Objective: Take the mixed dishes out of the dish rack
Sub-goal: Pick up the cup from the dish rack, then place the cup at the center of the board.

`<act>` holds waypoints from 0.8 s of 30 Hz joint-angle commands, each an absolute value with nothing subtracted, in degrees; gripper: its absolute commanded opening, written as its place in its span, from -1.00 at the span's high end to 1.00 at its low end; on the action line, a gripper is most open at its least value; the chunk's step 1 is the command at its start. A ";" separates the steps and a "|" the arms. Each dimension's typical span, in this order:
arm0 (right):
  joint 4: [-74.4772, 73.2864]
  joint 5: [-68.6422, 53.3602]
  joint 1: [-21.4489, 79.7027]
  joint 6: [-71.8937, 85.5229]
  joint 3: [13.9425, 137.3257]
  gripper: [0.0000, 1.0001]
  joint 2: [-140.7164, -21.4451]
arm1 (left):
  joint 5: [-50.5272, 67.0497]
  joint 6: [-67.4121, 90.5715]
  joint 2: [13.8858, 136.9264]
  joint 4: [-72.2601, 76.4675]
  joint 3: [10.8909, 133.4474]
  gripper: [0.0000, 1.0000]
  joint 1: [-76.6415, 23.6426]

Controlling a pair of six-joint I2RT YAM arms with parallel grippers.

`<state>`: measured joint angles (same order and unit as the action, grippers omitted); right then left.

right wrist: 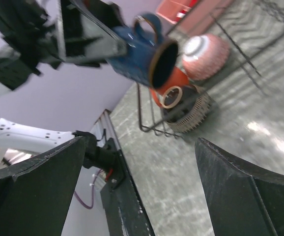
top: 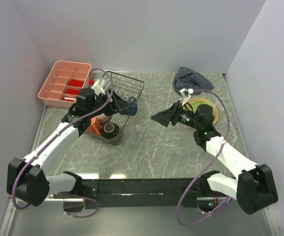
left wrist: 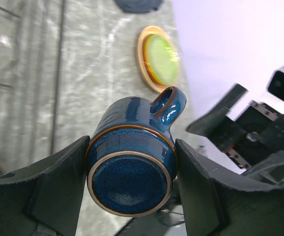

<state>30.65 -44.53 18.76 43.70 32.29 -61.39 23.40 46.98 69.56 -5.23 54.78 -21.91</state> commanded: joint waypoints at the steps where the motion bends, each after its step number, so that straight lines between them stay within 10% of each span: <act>1: 38.58 -46.23 21.00 44.47 37.96 -1.00 -65.38 | 27.60 57.29 66.19 10.36 52.21 0.56 -22.59; 14: 47.45 -50.62 25.66 47.81 47.37 -0.65 -78.66 | 23.47 73.12 64.60 29.52 42.45 0.59 -26.89; 24: 55.46 -54.67 27.77 52.29 48.87 0.40 -83.58 | 20.92 76.90 63.63 35.24 37.53 0.57 -28.04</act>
<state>49.12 -52.07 26.98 50.54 46.11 -82.94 22.59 74.24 66.35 26.39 38.46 -27.64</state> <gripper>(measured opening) 0.425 0.693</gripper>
